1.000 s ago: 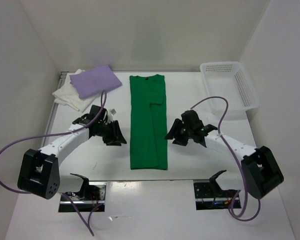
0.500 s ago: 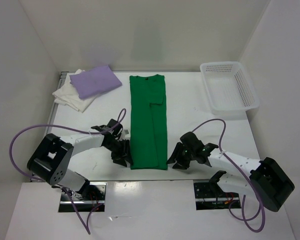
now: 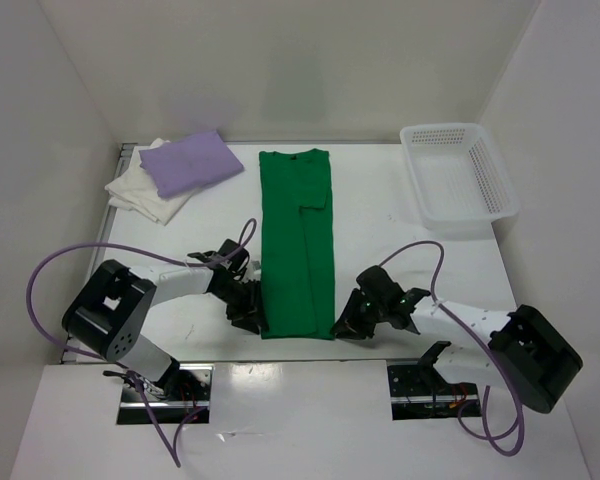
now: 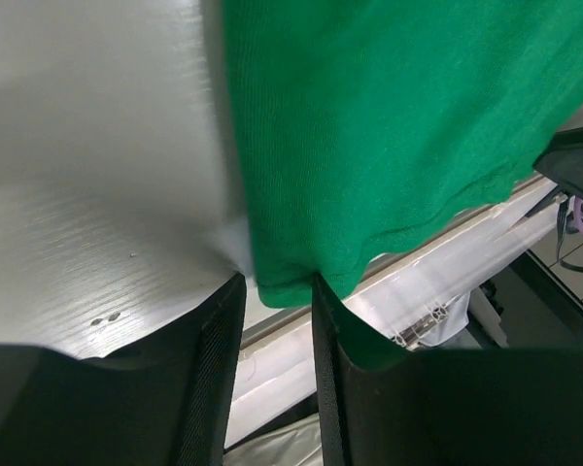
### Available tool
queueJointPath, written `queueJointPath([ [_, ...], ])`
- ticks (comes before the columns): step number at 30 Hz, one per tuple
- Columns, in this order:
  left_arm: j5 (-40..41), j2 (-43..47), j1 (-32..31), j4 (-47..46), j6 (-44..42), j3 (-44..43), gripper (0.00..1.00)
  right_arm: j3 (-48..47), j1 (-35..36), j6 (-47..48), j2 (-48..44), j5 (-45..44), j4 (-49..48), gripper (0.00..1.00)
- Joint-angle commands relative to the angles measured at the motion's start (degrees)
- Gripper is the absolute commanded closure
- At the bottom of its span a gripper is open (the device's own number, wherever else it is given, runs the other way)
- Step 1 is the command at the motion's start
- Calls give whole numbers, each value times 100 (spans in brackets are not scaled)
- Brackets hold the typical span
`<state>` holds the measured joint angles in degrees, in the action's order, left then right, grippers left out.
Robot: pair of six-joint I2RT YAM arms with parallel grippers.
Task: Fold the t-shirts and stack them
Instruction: Grab the bottom of the folded rectangular tshirt with both arms, then fold the folded rectangular tshirt in 1/3 of the way
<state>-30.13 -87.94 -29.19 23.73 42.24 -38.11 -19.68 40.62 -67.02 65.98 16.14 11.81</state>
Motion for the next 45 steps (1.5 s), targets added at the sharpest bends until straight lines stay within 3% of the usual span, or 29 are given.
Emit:
queueJointPath([
  [1, -2, -118, -34, -26, -40, -48, 59, -97, 51, 92, 275, 21, -302, 71],
  [4, -72, -118, -34, -26, -102, -48, 73, -97, 51, 154, 459, 135, -382, 76],
  [9, -10, 74, -34, 27, -102, -48, 99, -168, 51, 207, 242, 82, -136, 95],
  [16, 139, 900, -34, 675, 74, 128, 100, -36, 683, -144, -723, 284, 619, 100],
  [21, 253, 1613, 326, 1309, 74, -441, 100, -482, 362, 117, -1456, 144, 1506, 100],
  [25, 366, 1281, 703, 1380, -189, -1240, 100, -1124, -580, 1049, -861, 257, 1570, 100],
  [31, 1025, -343, 1257, 1065, -813, -2542, 100, -2767, -1714, 2482, 835, 65, 1306, 100],
  [37, 1413, -1444, 1503, 573, -699, -3817, 100, -4620, -2260, 3098, 2761, -111, 1113, 100],
  [45, 1598, -2517, 1680, 273, -822, -4600, 99, -5441, -2498, 3275, 4220, -321, 858, 100],
])
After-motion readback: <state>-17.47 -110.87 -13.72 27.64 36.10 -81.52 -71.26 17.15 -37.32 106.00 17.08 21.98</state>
